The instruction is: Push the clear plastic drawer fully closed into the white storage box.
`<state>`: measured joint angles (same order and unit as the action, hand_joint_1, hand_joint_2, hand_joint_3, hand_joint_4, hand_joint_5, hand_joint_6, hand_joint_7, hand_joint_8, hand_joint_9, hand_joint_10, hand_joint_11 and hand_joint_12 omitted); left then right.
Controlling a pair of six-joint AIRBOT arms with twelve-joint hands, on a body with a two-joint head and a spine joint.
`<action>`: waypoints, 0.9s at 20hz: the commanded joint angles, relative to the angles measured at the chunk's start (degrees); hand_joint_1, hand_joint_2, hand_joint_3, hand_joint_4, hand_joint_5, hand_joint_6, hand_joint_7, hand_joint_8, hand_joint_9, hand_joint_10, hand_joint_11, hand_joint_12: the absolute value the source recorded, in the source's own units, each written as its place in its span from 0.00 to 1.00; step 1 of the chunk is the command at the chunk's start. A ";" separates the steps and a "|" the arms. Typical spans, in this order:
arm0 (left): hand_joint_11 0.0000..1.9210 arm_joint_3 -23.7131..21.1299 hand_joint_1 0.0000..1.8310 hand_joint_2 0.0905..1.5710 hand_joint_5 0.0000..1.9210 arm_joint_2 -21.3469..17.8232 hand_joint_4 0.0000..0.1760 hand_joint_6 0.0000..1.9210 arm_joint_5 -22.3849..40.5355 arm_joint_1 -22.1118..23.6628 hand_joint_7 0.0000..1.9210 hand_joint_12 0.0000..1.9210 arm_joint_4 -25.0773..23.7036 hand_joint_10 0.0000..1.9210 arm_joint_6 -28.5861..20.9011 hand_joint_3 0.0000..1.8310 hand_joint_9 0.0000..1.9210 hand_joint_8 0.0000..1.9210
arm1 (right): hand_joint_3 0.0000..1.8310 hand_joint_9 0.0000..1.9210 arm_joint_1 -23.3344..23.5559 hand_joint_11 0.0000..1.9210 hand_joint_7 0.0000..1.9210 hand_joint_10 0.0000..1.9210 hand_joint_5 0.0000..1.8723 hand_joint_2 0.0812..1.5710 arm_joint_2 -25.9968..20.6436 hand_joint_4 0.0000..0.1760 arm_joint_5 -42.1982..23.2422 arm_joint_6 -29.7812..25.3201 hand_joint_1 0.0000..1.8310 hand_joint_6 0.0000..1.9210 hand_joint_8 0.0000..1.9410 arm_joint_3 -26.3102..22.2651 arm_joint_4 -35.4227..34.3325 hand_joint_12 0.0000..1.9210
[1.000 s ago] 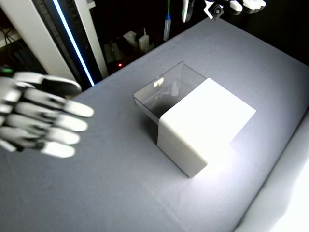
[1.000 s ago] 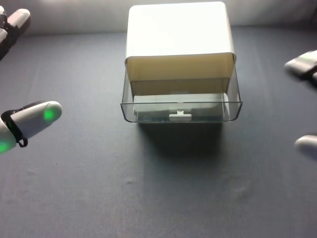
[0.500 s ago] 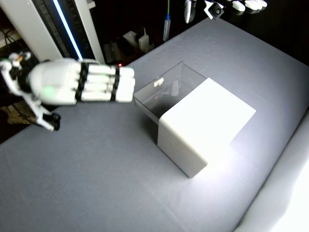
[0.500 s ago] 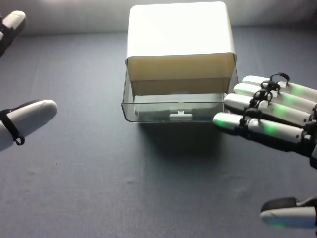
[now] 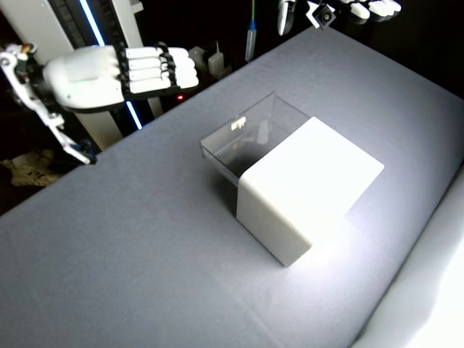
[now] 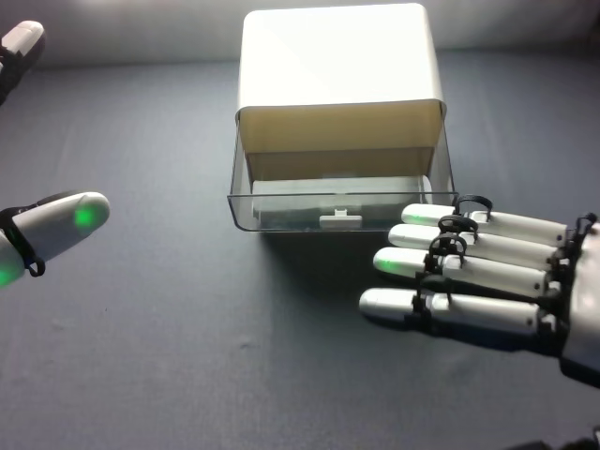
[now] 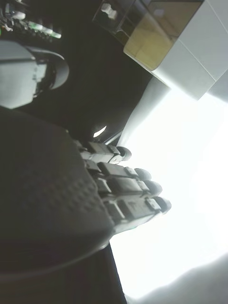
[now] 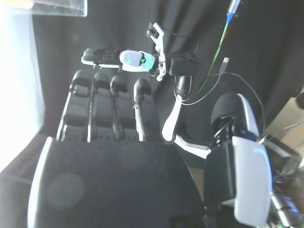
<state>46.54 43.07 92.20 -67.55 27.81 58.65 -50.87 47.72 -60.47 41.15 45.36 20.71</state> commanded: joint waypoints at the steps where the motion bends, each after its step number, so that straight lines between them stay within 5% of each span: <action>1: 0.00 0.28 0.00 0.59 0.00 -0.05 1.00 0.00 7.07 0.05 0.00 0.00 -0.14 0.00 -0.17 0.02 0.00 0.00 | 0.00 0.06 1.17 0.00 0.08 0.00 0.18 0.81 1.15 0.55 -4.20 -2.13 0.31 0.02 0.01 0.76 -0.35 0.24; 2: 0.00 0.27 0.00 0.59 0.00 -0.05 1.00 0.00 7.07 0.05 0.00 0.00 -0.14 0.00 -0.18 0.02 0.00 0.00 | 0.01 0.07 1.88 0.00 0.12 0.00 0.19 0.88 2.39 0.41 -2.60 -3.19 0.14 0.01 0.01 1.72 0.29 0.26; 3: 0.00 0.25 0.00 0.58 0.00 -0.06 1.00 0.00 7.07 0.05 0.00 0.00 -0.14 0.00 -0.18 0.02 0.00 0.00 | 0.00 0.03 2.38 0.00 0.06 0.00 0.09 0.71 3.05 0.71 -1.57 -3.19 0.05 0.00 0.00 2.09 0.61 0.08; 4: 0.00 0.25 0.00 0.59 0.00 -0.06 1.00 0.00 7.07 0.05 0.00 0.00 -0.14 0.00 -0.21 0.02 0.00 0.00 | 0.00 0.02 3.12 0.00 0.08 0.00 0.09 0.70 3.90 0.45 0.11 -3.19 0.01 0.01 0.01 2.75 1.17 0.01; 9: 0.00 0.25 0.00 0.61 0.00 -0.03 1.00 0.00 7.07 0.05 0.00 0.00 -0.17 0.00 -0.27 0.02 0.00 0.00 | 0.00 0.00 4.76 0.00 0.06 0.00 0.09 0.71 6.16 0.06 3.17 -3.45 0.00 0.01 0.00 3.97 2.60 0.00; 18: 0.00 0.28 0.00 0.60 0.00 -0.01 1.00 0.00 7.08 0.05 0.00 0.00 -0.24 0.00 -0.39 0.01 0.00 0.00 | 0.00 0.00 7.46 0.00 0.03 0.00 0.08 0.71 8.15 0.00 7.65 -3.45 0.00 0.00 0.00 6.01 4.17 0.00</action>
<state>46.54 43.09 92.18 -67.57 27.88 58.57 -44.10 55.79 -46.61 38.11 51.55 25.80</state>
